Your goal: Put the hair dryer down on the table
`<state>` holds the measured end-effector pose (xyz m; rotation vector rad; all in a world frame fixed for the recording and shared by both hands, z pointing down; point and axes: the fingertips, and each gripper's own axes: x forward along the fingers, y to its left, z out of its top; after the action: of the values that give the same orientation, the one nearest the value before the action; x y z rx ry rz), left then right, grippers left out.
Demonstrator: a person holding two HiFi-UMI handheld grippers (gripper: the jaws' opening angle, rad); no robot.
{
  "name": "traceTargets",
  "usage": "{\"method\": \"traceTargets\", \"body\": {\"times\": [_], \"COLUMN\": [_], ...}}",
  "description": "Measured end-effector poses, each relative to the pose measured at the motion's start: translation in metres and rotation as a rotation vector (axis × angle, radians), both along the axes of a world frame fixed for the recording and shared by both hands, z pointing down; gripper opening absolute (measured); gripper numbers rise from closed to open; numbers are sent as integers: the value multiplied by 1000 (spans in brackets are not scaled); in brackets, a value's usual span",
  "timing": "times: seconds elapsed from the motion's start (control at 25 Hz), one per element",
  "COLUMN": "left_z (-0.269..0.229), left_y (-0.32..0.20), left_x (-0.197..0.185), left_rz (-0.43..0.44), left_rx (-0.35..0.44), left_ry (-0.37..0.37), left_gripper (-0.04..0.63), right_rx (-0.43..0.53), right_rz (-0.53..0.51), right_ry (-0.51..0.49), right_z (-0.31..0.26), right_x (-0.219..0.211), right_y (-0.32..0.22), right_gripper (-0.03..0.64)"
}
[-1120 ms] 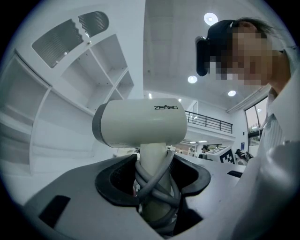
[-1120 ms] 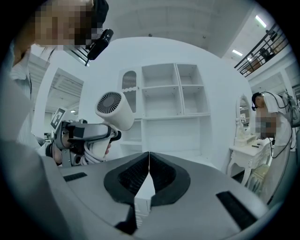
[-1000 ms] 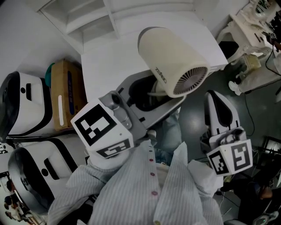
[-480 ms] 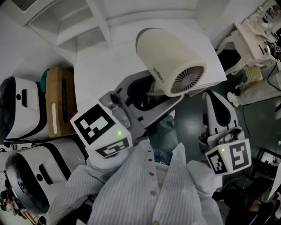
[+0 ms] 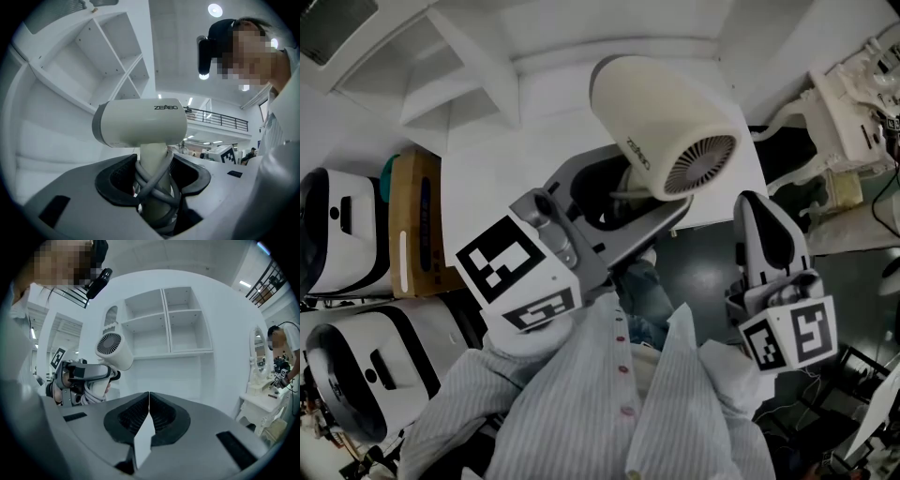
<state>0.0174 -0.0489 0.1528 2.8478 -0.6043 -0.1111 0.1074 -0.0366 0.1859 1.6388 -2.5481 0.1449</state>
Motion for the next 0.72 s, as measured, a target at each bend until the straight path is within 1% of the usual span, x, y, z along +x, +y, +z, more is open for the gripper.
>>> {"method": "traceTargets", "body": {"times": [0.16,0.4,0.52,0.72], "left_z": [-2,9,16,24], "left_y": [-41,-80,-95,-116], "left_x": [40,72,81,83], "left_rz": [-30,-79,-80,-79], "left_rx": [1,-33,-44,-61], "left_ry": [-5,-15,-43,-83], "left_gripper": [219,219,219,219], "right_rx": [-10,-37,-45,-64], "right_rz": [-35,-95,-105,-113], "right_ry": [2,7,0,-11], "right_z": [0,7,10,14], "right_x": [39,68,76,78], "right_y": [-43,-85,-100,-119], "right_gripper": [12,12,12,12]}}
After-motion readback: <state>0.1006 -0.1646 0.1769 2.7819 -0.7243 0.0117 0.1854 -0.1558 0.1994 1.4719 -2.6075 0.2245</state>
